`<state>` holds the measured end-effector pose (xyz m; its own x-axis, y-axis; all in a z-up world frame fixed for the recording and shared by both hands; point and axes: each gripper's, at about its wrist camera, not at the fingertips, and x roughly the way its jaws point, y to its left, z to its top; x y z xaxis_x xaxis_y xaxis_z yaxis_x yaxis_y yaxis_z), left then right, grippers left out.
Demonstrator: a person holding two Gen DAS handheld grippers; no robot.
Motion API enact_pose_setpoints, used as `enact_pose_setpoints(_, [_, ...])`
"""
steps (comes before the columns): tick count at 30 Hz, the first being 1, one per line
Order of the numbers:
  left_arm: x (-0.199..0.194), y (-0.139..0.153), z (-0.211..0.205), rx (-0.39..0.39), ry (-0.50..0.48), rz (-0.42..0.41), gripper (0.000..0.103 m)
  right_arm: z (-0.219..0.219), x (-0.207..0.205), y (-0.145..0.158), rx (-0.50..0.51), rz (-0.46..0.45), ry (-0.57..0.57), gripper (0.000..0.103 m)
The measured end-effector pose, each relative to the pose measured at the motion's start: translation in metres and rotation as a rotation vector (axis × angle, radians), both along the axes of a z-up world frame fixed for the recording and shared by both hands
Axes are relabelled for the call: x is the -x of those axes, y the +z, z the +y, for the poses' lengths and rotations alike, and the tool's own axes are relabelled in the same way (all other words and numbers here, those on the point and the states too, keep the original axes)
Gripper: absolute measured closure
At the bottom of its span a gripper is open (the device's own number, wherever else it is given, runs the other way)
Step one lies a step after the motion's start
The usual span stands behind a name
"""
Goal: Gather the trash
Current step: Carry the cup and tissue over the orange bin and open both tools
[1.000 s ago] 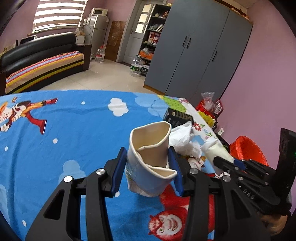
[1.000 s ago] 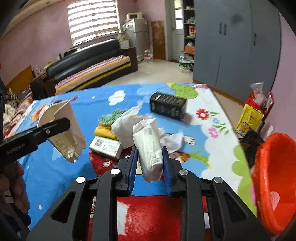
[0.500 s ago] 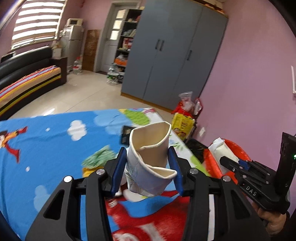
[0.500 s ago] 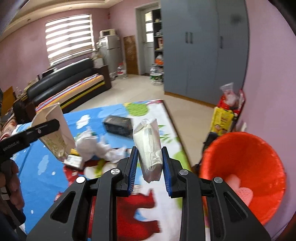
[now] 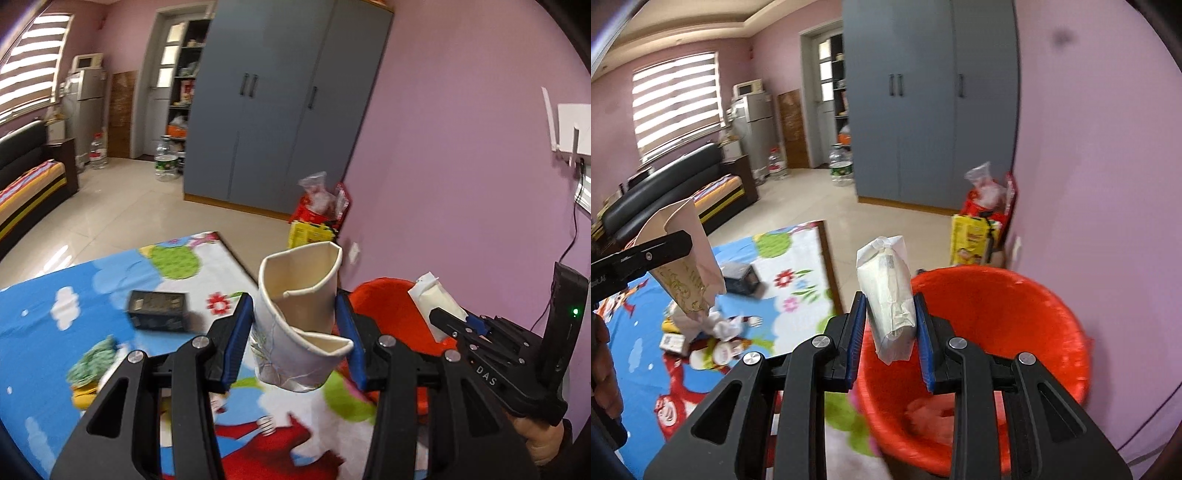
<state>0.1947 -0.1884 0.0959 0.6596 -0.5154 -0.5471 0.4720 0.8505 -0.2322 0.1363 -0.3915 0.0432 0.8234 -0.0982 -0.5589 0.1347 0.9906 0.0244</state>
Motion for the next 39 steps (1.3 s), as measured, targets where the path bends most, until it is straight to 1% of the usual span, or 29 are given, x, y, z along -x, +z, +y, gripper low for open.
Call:
enact_pose_setpoints(12, [-0.013,-0.005,-0.078,0.008,-0.135,0.031,0.058,-0.054,0.005,0.002,0.012,-0.008,-0.137,0.076])
enact_pose_setpoints(18, [-0.016,-0.013,-0.104,0.019,-0.175,0.055,0.058,-0.066,0.006,0.000,0.010,-0.004,-0.167,0.076])
enact_pose_setpoints(26, [-0.021,-0.020,-0.122,0.038,-0.212,0.085,0.057,-0.071,0.005,-0.001,0.015,0.000,-0.192,0.075])
enact_pose_setpoints(27, [-0.022,-0.020,-0.123,0.043,-0.218,0.089,0.057,-0.072,0.004,-0.001,0.016,0.001,-0.196,0.075])
enact_pose_setpoints(30, [-0.024,-0.021,-0.127,0.040,-0.230,0.096,0.048,-0.071,0.003,-0.003,0.014,0.006,-0.203,0.074])
enact_pose_setpoints(31, [-0.024,-0.021,-0.127,0.037,-0.228,0.095,0.046,-0.071,0.002,-0.003,0.015,0.007,-0.205,0.069])
enact_pose_setpoints(32, [-0.025,-0.021,-0.126,0.039,-0.225,0.098,0.045,-0.071,0.002,-0.004,0.014,0.005,-0.208,0.059])
enact_pose_setpoints(34, [-0.025,-0.021,-0.123,0.041,-0.215,0.097,0.045,-0.069,0.001,-0.004,0.013,0.002,-0.209,0.050])
enact_pose_setpoints(39, [-0.026,-0.019,-0.104,0.061,-0.175,0.100,0.045,-0.068,0.000,-0.006,0.010,0.004,-0.202,0.050])
